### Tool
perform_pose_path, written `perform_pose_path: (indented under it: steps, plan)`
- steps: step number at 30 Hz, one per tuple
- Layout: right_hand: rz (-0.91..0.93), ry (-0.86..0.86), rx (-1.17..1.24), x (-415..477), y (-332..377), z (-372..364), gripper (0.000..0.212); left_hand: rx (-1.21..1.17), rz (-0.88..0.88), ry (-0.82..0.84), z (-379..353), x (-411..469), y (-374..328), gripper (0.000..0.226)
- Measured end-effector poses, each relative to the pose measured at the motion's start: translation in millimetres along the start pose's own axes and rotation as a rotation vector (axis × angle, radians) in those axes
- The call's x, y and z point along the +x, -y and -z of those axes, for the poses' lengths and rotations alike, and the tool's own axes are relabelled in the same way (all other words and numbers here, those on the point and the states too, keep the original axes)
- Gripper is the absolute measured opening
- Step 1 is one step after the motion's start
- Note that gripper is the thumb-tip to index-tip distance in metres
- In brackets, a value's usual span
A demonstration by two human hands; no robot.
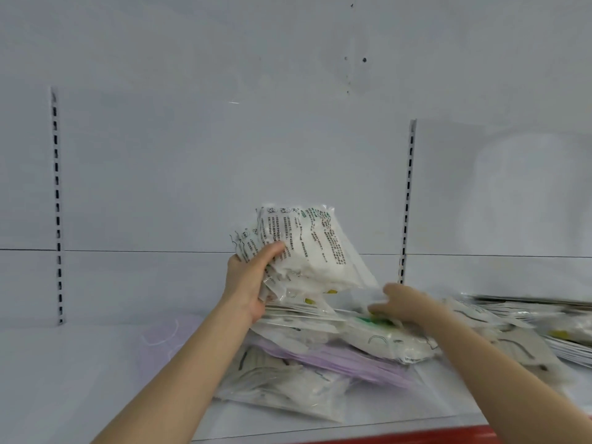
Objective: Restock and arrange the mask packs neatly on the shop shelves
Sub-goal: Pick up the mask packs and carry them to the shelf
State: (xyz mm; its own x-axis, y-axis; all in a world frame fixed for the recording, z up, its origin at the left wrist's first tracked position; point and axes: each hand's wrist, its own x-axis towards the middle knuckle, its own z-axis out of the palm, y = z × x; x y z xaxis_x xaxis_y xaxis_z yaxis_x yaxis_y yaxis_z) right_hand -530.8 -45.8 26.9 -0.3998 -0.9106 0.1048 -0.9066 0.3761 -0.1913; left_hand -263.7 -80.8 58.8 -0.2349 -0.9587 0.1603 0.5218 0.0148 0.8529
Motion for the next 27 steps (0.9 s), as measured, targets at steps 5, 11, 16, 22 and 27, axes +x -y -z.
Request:
perform_pose_path:
  steps: [5,11,16,22,27]
  plan:
    - [-0.018,-0.031,-0.018,3.5,-1.3,-0.8,0.037,0.029,-0.006,-0.019,7.0,-4.3,-2.4,0.063]
    - [-0.048,-0.339,0.694,-19.4,-6.6,27.6,0.041,0.07,-0.019,-0.028,9.4,-6.3,1.0,0.063]
    - [0.139,-0.58,1.064,-55.6,22.7,59.9,0.03,0.047,-0.067,-0.056,2.0,-9.6,8.1,0.068]
    - [0.584,-0.453,0.97,-95.2,86.5,44.3,0.024,0.057,-0.138,-0.077,-0.7,-21.4,10.7,0.068]
    - [0.624,-0.304,1.17,-95.1,115.9,24.3,0.015,0.073,-0.244,-0.112,29.2,-39.9,-4.5,0.09]
